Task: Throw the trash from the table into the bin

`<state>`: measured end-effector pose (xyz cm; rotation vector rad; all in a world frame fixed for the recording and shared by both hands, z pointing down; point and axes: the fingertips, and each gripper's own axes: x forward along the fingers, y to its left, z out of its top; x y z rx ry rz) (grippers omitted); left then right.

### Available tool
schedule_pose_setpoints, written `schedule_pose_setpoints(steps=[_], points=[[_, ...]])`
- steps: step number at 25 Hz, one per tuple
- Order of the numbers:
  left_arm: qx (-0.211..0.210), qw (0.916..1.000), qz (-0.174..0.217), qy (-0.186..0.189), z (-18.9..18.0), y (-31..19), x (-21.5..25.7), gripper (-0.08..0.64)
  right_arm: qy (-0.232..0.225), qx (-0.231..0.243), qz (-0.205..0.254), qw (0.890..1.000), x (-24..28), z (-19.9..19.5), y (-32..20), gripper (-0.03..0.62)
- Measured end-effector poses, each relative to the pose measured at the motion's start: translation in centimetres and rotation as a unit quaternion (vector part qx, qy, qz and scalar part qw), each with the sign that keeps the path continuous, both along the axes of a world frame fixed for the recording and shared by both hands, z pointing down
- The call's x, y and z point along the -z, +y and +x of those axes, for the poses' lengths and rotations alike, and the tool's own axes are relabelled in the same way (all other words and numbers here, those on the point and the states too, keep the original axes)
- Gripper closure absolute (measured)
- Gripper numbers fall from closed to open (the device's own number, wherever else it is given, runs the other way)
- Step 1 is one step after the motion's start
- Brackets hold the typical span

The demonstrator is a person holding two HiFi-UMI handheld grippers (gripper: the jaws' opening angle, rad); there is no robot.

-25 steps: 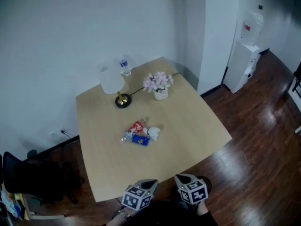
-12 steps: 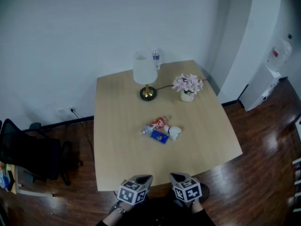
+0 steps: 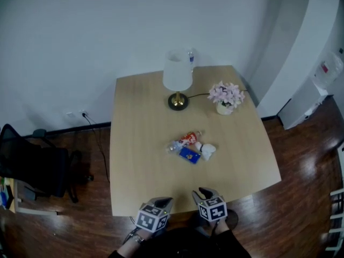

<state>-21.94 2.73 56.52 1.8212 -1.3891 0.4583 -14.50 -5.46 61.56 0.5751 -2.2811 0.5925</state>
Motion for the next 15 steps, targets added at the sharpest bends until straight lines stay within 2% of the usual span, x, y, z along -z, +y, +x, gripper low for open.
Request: schedule_pose_setpoints(steps=[2,4,7,10,15], points=[[0.004,1.0000,-0.001,0.000,-0.4,-0.4,-0.1,0.555,0.003,0.010,0.012,1.000,-1.0,-1.3,-2.0,0.394],[0.007,1.0000,-0.001,0.000,-0.6,-0.7,-0.1,0.555,0.006,0.020,0.029,0.999,-1.8,-2.8,-4.3,0.357],[0.011,0.9999,-0.003,-0.003,-1.0,-0.9,0.0,0.555,0.016,0.031,0.058,0.998,-2.7,-5.2,-8.1,0.338],[0.023,0.9997,-0.007,-0.004,-1.3,-0.8,0.0,0.555,0.032,0.047,0.093,0.994,-3.1,-7.5,-11.5,0.291],[0.047,0.9987,-0.021,-0.005,-1.9,0.1,-0.6,0.555,0.069,0.079,0.111,0.988,-5.4,-10.4,-14.6,0.255]])
